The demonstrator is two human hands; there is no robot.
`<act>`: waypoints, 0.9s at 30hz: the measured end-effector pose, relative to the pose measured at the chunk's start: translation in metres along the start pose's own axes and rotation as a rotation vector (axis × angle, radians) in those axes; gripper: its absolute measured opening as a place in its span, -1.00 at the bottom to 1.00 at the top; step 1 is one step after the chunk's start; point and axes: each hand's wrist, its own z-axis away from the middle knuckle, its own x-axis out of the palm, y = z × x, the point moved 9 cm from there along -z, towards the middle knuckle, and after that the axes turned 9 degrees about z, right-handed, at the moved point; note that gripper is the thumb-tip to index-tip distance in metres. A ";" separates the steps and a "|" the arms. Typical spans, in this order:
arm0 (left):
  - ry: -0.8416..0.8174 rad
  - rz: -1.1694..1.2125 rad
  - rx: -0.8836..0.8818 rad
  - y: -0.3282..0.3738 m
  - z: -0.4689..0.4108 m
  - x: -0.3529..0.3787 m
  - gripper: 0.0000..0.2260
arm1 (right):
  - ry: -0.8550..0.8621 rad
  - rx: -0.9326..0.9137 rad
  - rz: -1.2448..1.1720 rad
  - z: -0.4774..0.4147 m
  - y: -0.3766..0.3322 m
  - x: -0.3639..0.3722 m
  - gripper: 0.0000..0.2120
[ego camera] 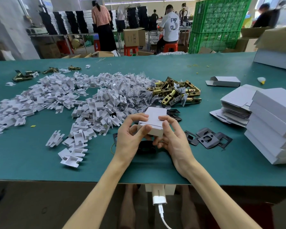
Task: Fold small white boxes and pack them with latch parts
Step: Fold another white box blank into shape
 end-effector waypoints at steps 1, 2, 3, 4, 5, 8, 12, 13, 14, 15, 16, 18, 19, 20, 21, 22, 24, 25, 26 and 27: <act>0.006 0.000 0.003 0.000 0.000 -0.001 -0.52 | -0.010 -0.003 0.001 0.001 0.000 0.001 -0.57; 0.007 -0.006 0.007 0.000 0.000 -0.001 -0.55 | -0.021 -0.006 0.000 0.001 0.000 0.001 -0.53; 0.006 -0.016 0.009 -0.001 0.000 -0.002 -0.57 | -0.029 -0.008 0.003 0.002 0.000 0.002 -0.52; 0.004 -0.026 0.012 -0.001 0.000 -0.002 -0.60 | -0.031 -0.009 0.010 0.002 0.000 0.002 -0.53; 0.001 -0.032 0.013 -0.002 0.000 -0.003 -0.63 | -0.026 -0.008 0.016 0.002 0.001 0.002 -0.56; -0.025 -0.059 0.006 -0.005 0.000 -0.004 -0.70 | 0.006 0.005 0.002 0.002 0.001 -0.001 -0.64; -0.045 -0.104 -0.008 -0.005 0.001 -0.001 -0.68 | 0.042 0.029 -0.026 0.002 0.003 -0.004 -0.70; -0.043 -0.112 -0.003 -0.005 0.001 -0.001 -0.70 | 0.045 0.034 -0.027 0.002 0.004 -0.005 -0.70; -0.040 -0.118 0.002 -0.004 0.001 0.000 -0.72 | 0.044 0.039 -0.032 0.002 0.005 -0.005 -0.70; -0.036 -0.124 0.008 -0.004 0.001 -0.001 -0.72 | 0.042 0.044 -0.035 0.001 0.006 -0.005 -0.70; -0.031 -0.136 0.014 -0.003 0.002 -0.001 -0.73 | 0.040 0.048 -0.034 0.001 0.007 -0.005 -0.70; -0.016 -0.172 0.027 -0.002 0.002 -0.002 -0.74 | 0.035 0.052 -0.023 0.000 0.009 -0.005 -0.73; -0.009 -0.193 0.034 -0.001 0.002 -0.002 -0.75 | 0.033 0.053 -0.019 0.000 0.010 -0.005 -0.76; -0.008 -0.212 0.041 -0.001 0.002 -0.001 -0.77 | 0.032 0.056 -0.014 -0.001 0.011 -0.005 -0.77; -0.013 -0.226 0.048 0.000 0.002 0.000 -0.78 | 0.032 0.059 -0.009 -0.001 0.011 -0.006 -0.77; -0.023 -0.239 0.054 0.001 0.002 0.001 -0.78 | 0.031 0.062 -0.003 -0.002 0.012 -0.006 -0.76; -0.044 -0.267 0.064 0.000 0.002 0.004 -0.75 | 0.025 0.066 0.006 -0.003 0.013 -0.006 -0.73; -0.045 -0.265 0.062 0.000 0.003 0.005 -0.71 | 0.021 0.069 0.006 -0.003 0.013 -0.006 -0.71; -0.044 -0.247 0.059 0.001 0.003 0.006 -0.67 | 0.018 0.073 0.004 -0.003 0.013 -0.006 -0.69; -0.046 -0.226 0.061 0.001 0.003 0.007 -0.64 | 0.016 0.075 0.001 -0.003 0.013 -0.006 -0.67</act>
